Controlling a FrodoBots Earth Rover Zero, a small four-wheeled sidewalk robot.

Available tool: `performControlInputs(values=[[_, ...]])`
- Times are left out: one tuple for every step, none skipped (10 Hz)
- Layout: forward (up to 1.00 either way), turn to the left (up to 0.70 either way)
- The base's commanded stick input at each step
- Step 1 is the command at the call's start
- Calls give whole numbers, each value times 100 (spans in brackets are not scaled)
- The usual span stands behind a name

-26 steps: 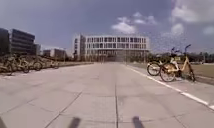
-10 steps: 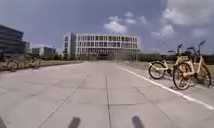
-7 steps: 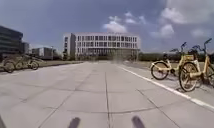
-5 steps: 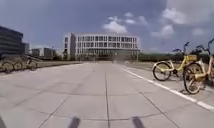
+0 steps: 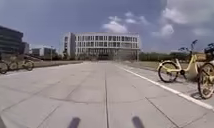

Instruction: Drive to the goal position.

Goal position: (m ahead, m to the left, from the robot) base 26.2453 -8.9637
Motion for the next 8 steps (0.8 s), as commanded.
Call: performControlInputs(values=[[70, 0], [70, 0], [70, 0], [70, 0], [70, 0], [70, 0], [70, 0], [70, 0]])
